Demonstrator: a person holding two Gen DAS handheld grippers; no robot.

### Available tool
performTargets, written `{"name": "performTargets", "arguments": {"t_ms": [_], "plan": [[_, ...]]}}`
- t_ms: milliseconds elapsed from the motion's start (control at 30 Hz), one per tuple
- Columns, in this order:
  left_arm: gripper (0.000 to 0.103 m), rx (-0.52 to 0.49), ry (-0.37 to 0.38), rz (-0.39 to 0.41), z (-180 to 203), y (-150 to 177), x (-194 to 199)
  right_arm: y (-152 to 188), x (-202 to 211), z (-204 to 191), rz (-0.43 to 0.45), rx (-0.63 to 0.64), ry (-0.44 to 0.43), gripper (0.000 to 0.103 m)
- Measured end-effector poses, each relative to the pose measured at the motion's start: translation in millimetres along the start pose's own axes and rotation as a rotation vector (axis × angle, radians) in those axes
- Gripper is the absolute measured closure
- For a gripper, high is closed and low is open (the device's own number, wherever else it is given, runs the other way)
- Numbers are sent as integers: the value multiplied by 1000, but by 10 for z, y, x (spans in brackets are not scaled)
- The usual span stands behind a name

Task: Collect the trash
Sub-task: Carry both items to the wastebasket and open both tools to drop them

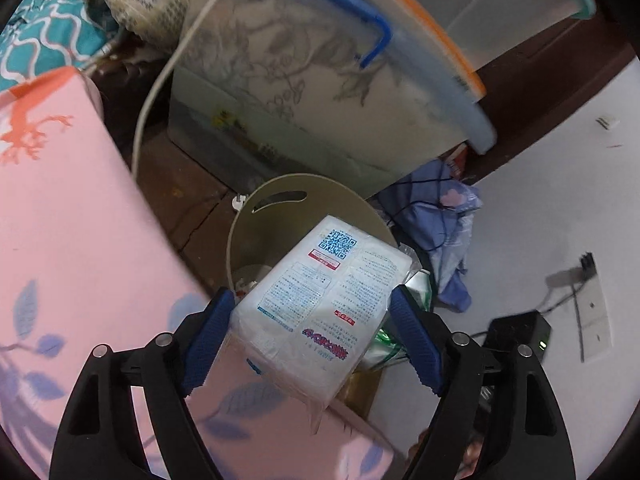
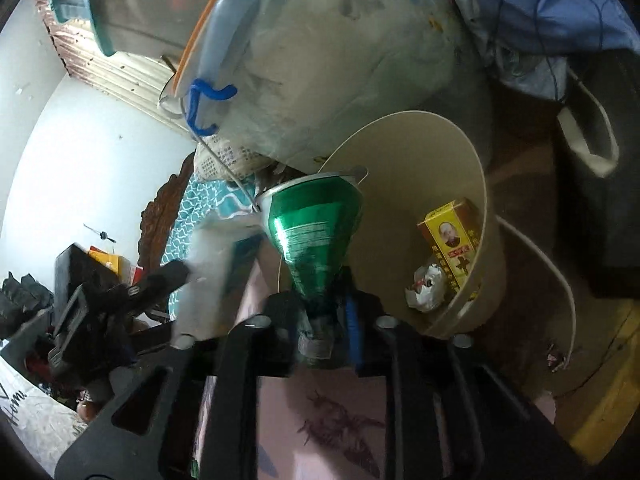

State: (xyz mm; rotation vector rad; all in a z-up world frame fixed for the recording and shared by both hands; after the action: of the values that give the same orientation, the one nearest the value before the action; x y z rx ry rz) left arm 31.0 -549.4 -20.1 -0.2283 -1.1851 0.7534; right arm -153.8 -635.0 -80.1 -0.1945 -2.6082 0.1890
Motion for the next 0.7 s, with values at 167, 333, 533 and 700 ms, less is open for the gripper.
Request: {"name": "performTargets", "arguments": {"t_ms": [167, 333, 533, 700], "plan": [[23, 42, 3, 5, -32, -18, -24, 32, 82, -152, 69, 65, -9, 35], [9, 50, 16, 63, -39, 28, 250, 132, 229, -308, 115, 69, -53, 35], [9, 94, 55, 142, -53, 149, 753, 334, 463, -489, 154, 98, -87, 35], [9, 44, 24, 301, -143, 587, 1668, 678, 426, -784, 80, 166, -129, 37]]}}
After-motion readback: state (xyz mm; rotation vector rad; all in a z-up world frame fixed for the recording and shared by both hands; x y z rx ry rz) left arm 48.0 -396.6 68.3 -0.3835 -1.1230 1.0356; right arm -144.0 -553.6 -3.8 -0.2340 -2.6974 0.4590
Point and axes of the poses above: each gripper's, at about its wrist camera, not at the fingertips, and x roughly against the way its jaws point, z to its right, y to its underside, the point moved 3 cm from there along -x, roughly the way its jaws point, and after that the axes turned 15 degrees about -x, right-handed, at the moved point
